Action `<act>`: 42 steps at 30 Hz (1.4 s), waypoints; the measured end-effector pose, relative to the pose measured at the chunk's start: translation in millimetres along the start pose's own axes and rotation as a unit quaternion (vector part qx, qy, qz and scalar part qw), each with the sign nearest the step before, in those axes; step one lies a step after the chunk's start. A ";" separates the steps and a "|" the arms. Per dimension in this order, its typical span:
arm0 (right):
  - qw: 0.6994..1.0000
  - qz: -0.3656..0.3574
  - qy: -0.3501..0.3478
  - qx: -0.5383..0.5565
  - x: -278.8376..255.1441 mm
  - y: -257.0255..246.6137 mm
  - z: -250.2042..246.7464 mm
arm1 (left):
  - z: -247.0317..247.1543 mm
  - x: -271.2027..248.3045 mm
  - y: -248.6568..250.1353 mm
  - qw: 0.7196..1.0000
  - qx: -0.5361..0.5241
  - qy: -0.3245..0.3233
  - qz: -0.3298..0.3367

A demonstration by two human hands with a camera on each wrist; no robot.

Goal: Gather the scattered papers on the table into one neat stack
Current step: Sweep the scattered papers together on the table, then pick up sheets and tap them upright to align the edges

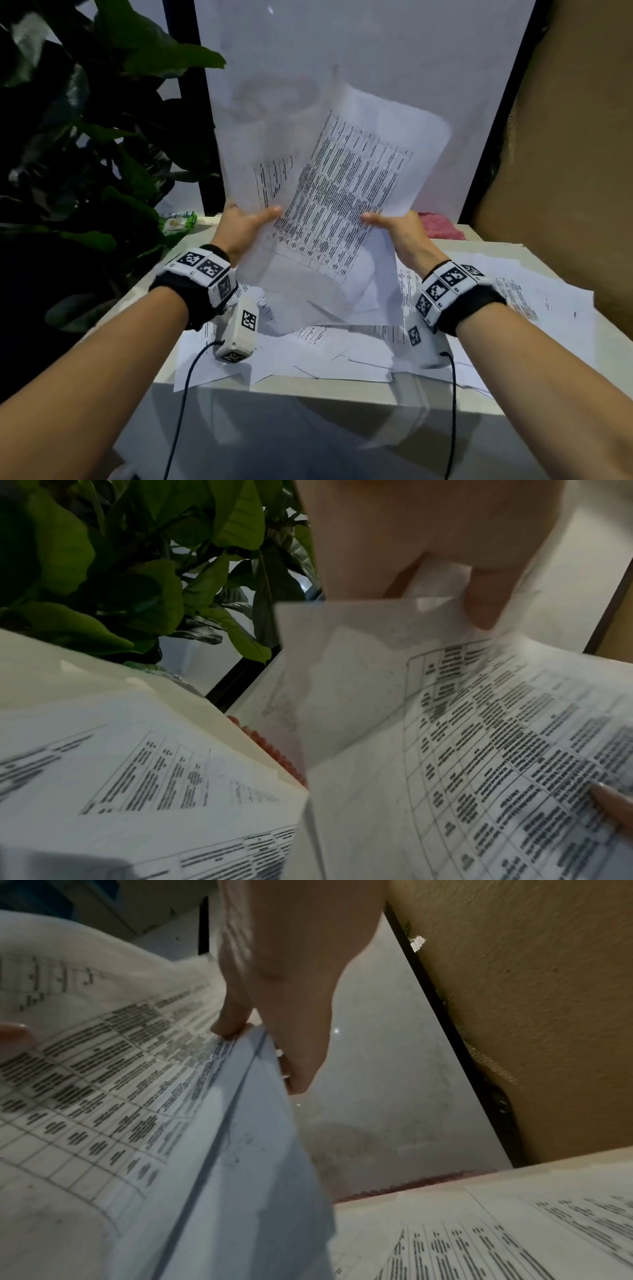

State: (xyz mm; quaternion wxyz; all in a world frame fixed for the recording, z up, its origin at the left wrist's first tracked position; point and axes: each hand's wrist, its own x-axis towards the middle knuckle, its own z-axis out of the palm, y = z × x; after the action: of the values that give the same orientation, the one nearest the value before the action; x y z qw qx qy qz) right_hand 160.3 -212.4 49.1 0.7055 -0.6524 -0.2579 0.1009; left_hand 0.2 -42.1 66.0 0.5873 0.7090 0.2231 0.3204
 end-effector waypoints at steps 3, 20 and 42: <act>1.000 -0.004 0.007 -0.016 0.0 -4.6 -2.9 | -0.1 3.1 8.6 0.999 -0.023 0.013 0.046; 0.996 0.045 -0.060 -0.057 2.0 -35.5 14.0 | 2.6 19.8 12.4 0.996 -0.048 -0.019 0.068; 0.993 0.066 -0.097 0.003 -9.6 -47.4 18.1 | 1.6 -9.9 18.6 0.990 -0.070 0.049 0.115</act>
State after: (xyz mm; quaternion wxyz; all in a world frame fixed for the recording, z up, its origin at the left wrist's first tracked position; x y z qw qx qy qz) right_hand 134.0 -207.3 93.2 0.6708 -0.6533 -0.2809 0.2104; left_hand -6.6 -54.0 82.1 0.5830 0.6708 0.1456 0.4347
